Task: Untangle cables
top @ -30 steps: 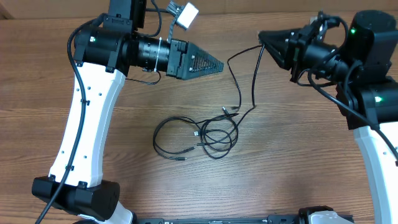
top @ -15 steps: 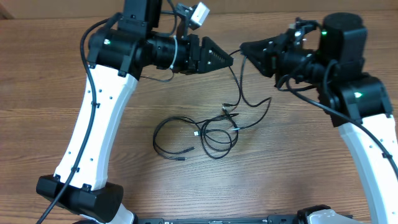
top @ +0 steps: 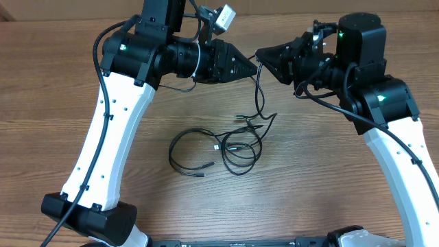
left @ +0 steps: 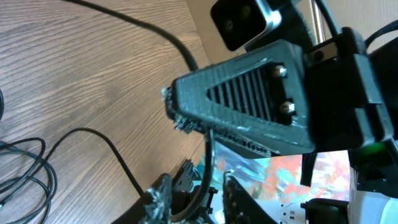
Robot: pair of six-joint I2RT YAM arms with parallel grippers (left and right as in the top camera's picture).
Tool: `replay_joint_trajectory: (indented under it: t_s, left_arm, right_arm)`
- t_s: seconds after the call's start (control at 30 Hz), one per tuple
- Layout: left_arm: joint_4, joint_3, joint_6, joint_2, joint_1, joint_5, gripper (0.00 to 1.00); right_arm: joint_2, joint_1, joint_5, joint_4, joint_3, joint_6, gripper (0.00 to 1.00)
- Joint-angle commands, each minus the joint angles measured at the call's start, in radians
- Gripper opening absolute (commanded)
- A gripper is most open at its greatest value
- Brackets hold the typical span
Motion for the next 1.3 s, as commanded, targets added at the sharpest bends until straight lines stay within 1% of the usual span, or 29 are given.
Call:
replay_joint_trajectory:
  t_s: [0.0,0.07,0.17,0.27,0.37,0.5,0.57,0.83,0.93,1.0,1.03,1.07,1.13,1.2,1.23,1.27]
  left_arm:
    - [-0.001,0.013,0.006,0.004,-0.004,-0.003,0.31]
    - [0.0,0.013,0.006,0.004,-0.008,0.0,0.35]
    - [0.0,0.013,0.006,0.004,-0.014,0.025,0.36]
    - [0.001,0.013,0.006,0.004,-0.023,0.031,0.36]
    - [0.002,0.013,0.006,0.004,-0.028,0.031,0.33]
    - [0.003,0.013,0.006,0.004,-0.028,0.035,0.33]
    - [0.004,0.013,0.006,0.004,-0.028,0.039,0.3]
    - [0.014,0.013,-0.004,0.004,-0.027,0.035,0.08]
    - [0.027,0.013,-0.039,0.004,-0.027,0.021,0.04]
    - [0.041,0.013,-0.039,0.004,-0.027,0.018,0.04]
    - [0.048,0.013,-0.039,0.004,-0.027,0.015,0.04]
    - [0.058,0.013,-0.042,0.004,-0.027,0.01,0.04]
    - [0.072,0.014,-0.067,0.003,-0.027,-0.014,0.04]
    - [0.085,0.015,-0.105,0.001,-0.027,-0.065,0.04]
    - [0.092,0.016,-0.117,0.001,-0.028,-0.098,0.04]
    - [0.098,0.016,-0.125,-0.001,-0.028,-0.121,0.04]
  right_arm:
    - [-0.004,0.001,-0.024,0.042,0.017,-0.007,0.04]
    - [-0.004,0.004,-0.039,0.061,0.017,0.003,0.04]
    - [-0.004,0.011,-0.046,0.062,0.017,0.014,0.04]
    - [-0.004,0.019,-0.047,0.058,0.017,0.014,0.04]
    - [-0.004,0.025,-0.047,0.058,0.017,0.014,0.04]
    - [-0.004,0.034,-0.065,0.058,0.017,0.014,0.04]
    - [-0.004,0.036,-0.069,0.053,0.017,0.014,0.04]
    - [-0.004,0.036,-0.08,0.05,0.017,0.013,0.04]
    - [-0.004,0.036,-0.093,0.05,0.017,-0.006,0.04]
    - [-0.004,0.036,-0.095,0.04,0.017,-0.017,0.04]
    - [-0.004,0.036,-0.094,0.034,0.017,-0.025,0.07]
    - [-0.004,0.036,-0.094,0.031,0.017,-0.035,0.13]
    - [-0.004,0.032,-0.095,0.031,0.017,-0.07,0.31]
    - [-0.005,0.017,-0.097,0.023,0.017,-0.115,0.47]
    - [-0.005,0.003,-0.1,0.016,0.017,-0.142,0.58]
    - [-0.006,-0.013,-0.107,0.01,0.017,-0.163,0.71]
